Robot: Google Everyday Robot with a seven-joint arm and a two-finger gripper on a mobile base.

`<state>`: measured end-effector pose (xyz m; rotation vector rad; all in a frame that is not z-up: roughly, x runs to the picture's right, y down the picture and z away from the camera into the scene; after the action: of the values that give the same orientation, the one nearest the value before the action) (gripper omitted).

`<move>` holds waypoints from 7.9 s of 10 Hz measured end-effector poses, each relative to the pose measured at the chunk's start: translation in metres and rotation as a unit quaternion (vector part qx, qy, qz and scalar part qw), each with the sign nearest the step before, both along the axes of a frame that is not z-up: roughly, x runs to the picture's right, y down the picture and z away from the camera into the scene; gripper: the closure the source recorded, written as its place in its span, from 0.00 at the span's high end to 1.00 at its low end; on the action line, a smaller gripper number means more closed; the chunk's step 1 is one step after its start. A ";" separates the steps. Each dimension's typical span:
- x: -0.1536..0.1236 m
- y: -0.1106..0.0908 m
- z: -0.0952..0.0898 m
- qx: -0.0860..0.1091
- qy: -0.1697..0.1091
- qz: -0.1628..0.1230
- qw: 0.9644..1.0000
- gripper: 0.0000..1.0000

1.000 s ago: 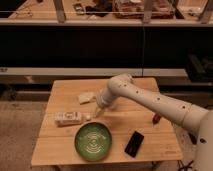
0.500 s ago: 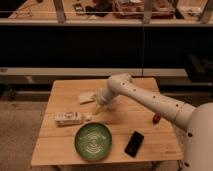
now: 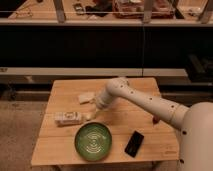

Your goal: Stand the bottle upright

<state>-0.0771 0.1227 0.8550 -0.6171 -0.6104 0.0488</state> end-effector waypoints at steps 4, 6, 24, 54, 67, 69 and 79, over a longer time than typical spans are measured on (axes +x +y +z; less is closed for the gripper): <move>-0.012 0.012 0.005 -0.013 -0.015 -0.008 1.000 0.65; -0.016 0.018 0.006 -0.020 -0.021 -0.013 1.000 0.65; -0.022 0.033 0.033 -0.046 -0.003 -0.020 0.999 0.34; -0.010 -0.106 -0.112 0.077 -0.035 -0.239 0.967 0.34; 0.004 -0.095 -0.107 0.070 -0.007 -0.288 0.955 0.34; 0.004 -0.094 -0.104 0.069 -0.004 -0.291 0.954 0.34; 0.006 -0.096 -0.099 0.078 0.018 -0.298 0.951 0.80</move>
<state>-0.0714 0.0272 0.7563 -0.6231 -0.3685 -0.5492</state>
